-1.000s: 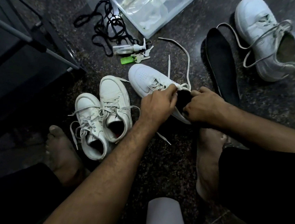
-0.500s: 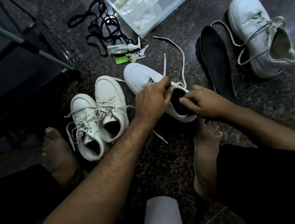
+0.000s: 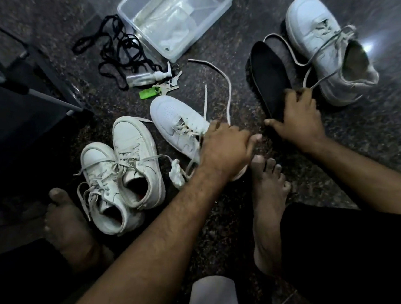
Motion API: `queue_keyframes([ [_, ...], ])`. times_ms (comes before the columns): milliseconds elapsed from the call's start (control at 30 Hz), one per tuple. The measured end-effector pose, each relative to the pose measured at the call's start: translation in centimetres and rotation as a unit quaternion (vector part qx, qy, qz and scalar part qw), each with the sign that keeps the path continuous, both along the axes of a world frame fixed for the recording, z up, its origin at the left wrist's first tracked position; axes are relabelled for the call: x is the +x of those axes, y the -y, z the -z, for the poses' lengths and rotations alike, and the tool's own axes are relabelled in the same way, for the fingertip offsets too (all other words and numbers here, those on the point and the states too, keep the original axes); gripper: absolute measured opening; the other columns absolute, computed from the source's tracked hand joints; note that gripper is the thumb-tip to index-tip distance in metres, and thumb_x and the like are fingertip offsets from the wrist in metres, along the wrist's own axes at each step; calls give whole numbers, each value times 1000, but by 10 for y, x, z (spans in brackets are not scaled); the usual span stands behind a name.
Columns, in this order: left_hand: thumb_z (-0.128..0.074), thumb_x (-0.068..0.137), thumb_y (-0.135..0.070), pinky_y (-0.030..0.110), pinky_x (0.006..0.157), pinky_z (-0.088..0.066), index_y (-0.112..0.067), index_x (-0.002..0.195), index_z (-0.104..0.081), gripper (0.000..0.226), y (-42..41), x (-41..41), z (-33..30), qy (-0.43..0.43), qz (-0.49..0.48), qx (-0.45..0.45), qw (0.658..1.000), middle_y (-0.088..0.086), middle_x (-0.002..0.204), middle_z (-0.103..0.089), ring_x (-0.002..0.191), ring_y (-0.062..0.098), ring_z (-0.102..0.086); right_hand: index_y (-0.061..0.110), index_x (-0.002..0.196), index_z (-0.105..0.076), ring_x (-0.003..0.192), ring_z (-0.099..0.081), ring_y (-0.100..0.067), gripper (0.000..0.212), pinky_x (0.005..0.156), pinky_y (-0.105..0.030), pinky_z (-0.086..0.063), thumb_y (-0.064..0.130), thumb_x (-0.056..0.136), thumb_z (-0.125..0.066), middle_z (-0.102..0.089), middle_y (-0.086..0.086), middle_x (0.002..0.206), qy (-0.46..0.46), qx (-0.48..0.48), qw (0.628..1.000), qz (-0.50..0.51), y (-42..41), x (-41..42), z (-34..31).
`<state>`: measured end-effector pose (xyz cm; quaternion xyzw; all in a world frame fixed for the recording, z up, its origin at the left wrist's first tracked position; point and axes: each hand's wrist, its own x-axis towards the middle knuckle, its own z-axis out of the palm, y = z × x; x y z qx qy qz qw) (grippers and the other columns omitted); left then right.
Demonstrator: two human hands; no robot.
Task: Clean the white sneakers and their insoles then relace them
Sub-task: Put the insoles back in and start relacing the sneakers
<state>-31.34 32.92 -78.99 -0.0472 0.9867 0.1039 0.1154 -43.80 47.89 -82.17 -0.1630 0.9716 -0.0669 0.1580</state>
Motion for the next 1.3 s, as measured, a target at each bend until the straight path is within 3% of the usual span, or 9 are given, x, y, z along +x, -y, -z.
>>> queue_keyframes([
  [167,-35,104,-48,42,84,-40,-15,97,-66,45,-2,-3,-1,15,-95,58,994,11,97,-71,96,35,-65,14,150,-22,118,-48,-46,109,97,-51,-44,39,67,-88,-43,-24,133,16,-42,999,-3,-6,2,8],
  [300,-44,101,-43,44,82,-43,-15,107,-57,31,-9,-9,0,-58,-90,111,988,8,103,-65,97,32,-62,20,144,-27,106,-61,-39,83,84,-40,-48,27,80,-80,-63,-17,114,62,-183,980,56,-13,7,1],
  [433,-50,99,-41,46,87,-46,-15,121,-54,35,-19,-22,-4,-93,-78,152,981,6,114,-61,105,29,-59,22,141,-32,100,-63,-27,63,80,-32,-45,21,88,-67,-65,-8,116,-68,-274,956,82,-21,7,-18],
  [600,-51,99,-38,48,87,-47,-13,129,-51,40,-24,-34,-7,-107,-50,159,980,8,118,-59,107,30,-59,19,127,-60,127,-46,-23,48,105,-41,-30,14,79,-62,-62,-8,122,-186,-197,957,101,-46,-25,-38],
  [800,-55,97,-33,47,88,-46,-14,126,-53,35,-19,-28,-14,-107,-48,162,980,7,115,-60,106,29,-60,27,103,-75,134,-38,-31,31,106,-53,-21,17,74,-66,-43,-11,143,-100,-53,991,71,-64,-55,-28],
  [967,-55,97,-32,46,90,-47,-17,127,-54,34,-1,-14,-18,-122,-78,164,976,3,121,-61,109,25,-60,17,105,-75,102,-61,-36,26,102,-47,-29,16,84,-60,-71,-11,106,-107,-55,991,63,-42,-58,-33],
  [1067,-54,98,-32,44,91,-47,-19,129,-53,33,8,-2,-18,-128,-109,178,970,0,122,-60,109,23,-60,15,108,-75,92,-66,-40,25,83,-41,-48,28,88,-67,-73,-18,95,-80,-120,989,27,-24,-35,-36],
  [1200,-54,97,-29,43,87,-50,-16,126,-53,32,20,20,-9,-142,-165,228,949,2,116,-61,102,23,-62,15,94,-75,80,-68,-32,28,61,-27,-36,41,85,-71,-72,-13,82,-47,-178,983,-22,-4,9,-34],
  [1300,-57,97,-23,40,89,-49,-14,123,-55,28,25,38,-4,-138,-209,272,929,4,115,-62,101,22,-62,19,94,-75,77,-69,-24,28,60,-31,-47,45,84,-71,-72,-5,79,10,-200,976,-84,11,41,-30],
])
